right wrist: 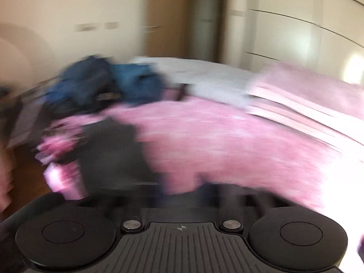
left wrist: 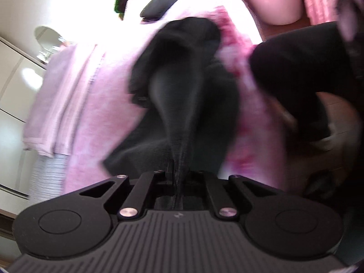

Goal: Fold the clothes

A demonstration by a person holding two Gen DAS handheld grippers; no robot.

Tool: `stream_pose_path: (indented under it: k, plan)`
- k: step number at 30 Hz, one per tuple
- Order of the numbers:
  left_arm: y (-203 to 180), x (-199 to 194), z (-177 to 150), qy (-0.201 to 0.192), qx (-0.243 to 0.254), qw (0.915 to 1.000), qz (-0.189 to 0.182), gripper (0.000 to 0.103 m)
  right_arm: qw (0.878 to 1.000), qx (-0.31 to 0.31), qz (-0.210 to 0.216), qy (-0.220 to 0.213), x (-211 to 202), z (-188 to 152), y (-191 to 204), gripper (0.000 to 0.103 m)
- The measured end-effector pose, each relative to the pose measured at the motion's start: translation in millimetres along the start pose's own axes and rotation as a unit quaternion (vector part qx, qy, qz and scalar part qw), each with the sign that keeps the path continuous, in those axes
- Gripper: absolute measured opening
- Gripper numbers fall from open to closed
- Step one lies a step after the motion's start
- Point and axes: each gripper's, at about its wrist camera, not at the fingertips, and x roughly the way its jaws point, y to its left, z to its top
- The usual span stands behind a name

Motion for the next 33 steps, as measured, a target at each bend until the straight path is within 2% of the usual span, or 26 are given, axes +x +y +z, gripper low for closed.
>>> stream_pose_path:
  k: [4,7,8,10,12,14,15,16,20,24,26,29,30,32,33]
  plan:
    - [-17,5,-1,-0.001,-0.018,0.9996,-0.021,0.003,0.993,0.077,-0.040,0.076,87,8,-42,0.099]
    - [-29,9,-1,-0.002,-0.032,0.9988,-0.037,0.002,0.977,0.157,-0.044,0.141,154,7,-65,0.099]
    - [-33,10,-1,-0.002,-0.036,0.9984,-0.042,0.002,0.972,0.163,-0.056,0.157,172,6,-68,0.099]
    - [-42,13,-2,-0.003,-0.045,0.9976,-0.053,0.002,0.969,0.134,-0.073,0.192,202,6,-69,0.099]
    - [-50,16,-2,-0.004,-0.054,0.9965,-0.063,0.002,0.963,0.099,-0.071,0.239,224,-2,-65,0.097]
    - [-54,16,0,-0.007,-0.058,0.9962,-0.065,0.002,0.965,0.068,-0.066,0.245,224,-8,-62,0.061]
    - [-55,15,1,-0.009,-0.058,0.9962,-0.064,0.002,0.967,0.054,-0.079,0.237,214,-8,-61,0.032]
    - [-56,15,2,-0.011,-0.059,0.9962,-0.063,0.003,0.970,0.050,-0.097,0.217,193,-11,-62,0.027]
    - [-60,13,7,-0.019,-0.062,0.9961,-0.060,0.003,0.975,0.053,-0.171,0.131,95,-28,-69,0.024]
    - [-64,11,12,-0.028,-0.065,0.9959,-0.057,0.003,0.959,0.148,-0.230,0.074,-14,-72,-83,0.024]
    - [-66,10,15,-0.032,-0.066,0.9958,-0.055,0.004,0.944,0.203,-0.250,0.071,-49,-104,-83,0.024]
    - [-69,9,17,-0.032,-0.063,0.9954,-0.065,0.013,0.926,0.263,-0.253,0.093,-66,-149,-85,0.025]
    - [-70,7,17,-0.031,-0.060,0.9953,-0.069,0.014,0.922,0.283,-0.249,0.091,-72,-157,-85,0.028]
    - [-66,0,15,-0.031,-0.069,0.9946,-0.072,0.020,0.918,0.282,-0.266,0.078,-84,-154,-78,0.046]
    - [-63,-4,13,-0.032,-0.080,0.9936,-0.072,0.021,0.918,0.271,-0.282,0.071,-90,-147,-73,0.060]
